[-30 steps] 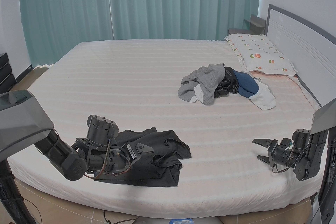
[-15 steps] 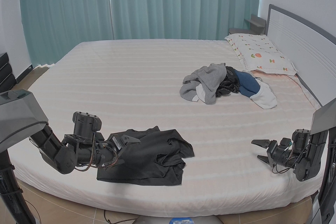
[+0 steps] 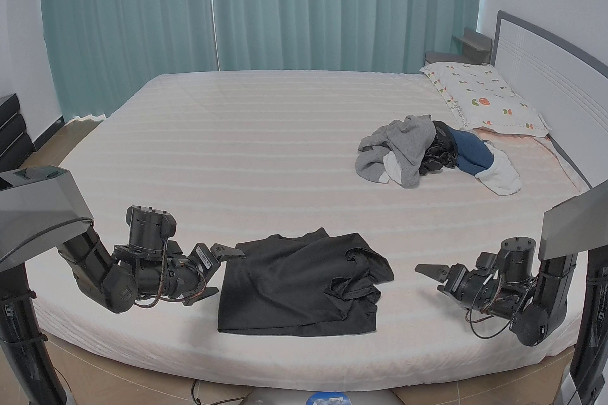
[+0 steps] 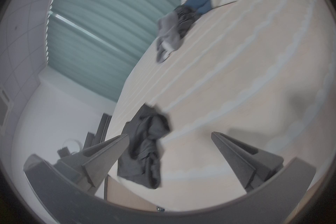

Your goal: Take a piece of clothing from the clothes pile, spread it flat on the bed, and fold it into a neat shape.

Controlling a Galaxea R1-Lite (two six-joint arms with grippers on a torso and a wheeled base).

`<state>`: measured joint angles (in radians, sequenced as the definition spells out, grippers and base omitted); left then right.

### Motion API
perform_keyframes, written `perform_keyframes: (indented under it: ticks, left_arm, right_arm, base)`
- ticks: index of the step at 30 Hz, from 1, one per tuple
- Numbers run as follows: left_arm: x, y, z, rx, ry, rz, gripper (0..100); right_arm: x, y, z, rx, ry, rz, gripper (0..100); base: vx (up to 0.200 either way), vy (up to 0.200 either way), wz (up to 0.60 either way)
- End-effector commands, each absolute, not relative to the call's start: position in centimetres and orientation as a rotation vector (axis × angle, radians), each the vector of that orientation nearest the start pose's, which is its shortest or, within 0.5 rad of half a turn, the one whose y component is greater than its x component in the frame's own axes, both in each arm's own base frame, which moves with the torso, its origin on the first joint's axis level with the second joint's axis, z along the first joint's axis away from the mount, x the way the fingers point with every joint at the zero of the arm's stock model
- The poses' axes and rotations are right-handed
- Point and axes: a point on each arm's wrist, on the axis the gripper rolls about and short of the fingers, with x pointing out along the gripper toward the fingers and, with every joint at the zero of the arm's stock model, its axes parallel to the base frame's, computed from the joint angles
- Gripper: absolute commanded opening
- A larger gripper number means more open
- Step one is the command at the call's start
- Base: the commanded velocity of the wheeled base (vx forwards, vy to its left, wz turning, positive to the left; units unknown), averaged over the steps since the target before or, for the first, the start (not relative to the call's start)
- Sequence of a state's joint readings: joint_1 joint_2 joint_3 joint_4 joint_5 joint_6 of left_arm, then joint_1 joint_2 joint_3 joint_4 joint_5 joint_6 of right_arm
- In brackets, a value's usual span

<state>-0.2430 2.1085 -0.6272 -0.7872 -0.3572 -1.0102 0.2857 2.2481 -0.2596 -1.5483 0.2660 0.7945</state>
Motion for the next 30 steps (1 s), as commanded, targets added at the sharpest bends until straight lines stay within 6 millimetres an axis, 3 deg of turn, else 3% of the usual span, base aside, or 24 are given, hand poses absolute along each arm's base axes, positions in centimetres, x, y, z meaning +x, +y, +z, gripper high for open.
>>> perform_keyframes:
  ticks: [1,4,10,18,30]
  left_arm:
    - [31.2,-8.3,2.0,-0.980,0.940,-0.164,100]
    - [31.3,-8.3,2.1,-0.980,0.938,-0.164,100]
    - [31.4,-8.4,2.2,-0.982,0.928,-0.171,100]
    - [31.7,-8.5,2.0,-0.983,0.895,-0.190,100]
    - [31.7,-8.5,1.9,-0.987,0.896,-0.188,100]
  right_arm:
    - [25.1,11.9,1.8,0.640,0.633,0.480,100]
    - [25.2,13.0,2.4,0.602,0.620,0.498,100]
    - [25.1,12.8,2.2,0.582,0.609,0.441,100]
    - [25.9,12.4,0.2,0.480,0.660,0.328,100]
    - [26.7,12.7,-1.1,0.419,0.662,0.267,100]
  base:
    - [0.000,0.200,0.00]
    - [0.000,0.200,0.00]
    - [0.000,0.200,0.00]
    - [0.000,0.000,0.00]
    - [0.000,0.000,0.00]
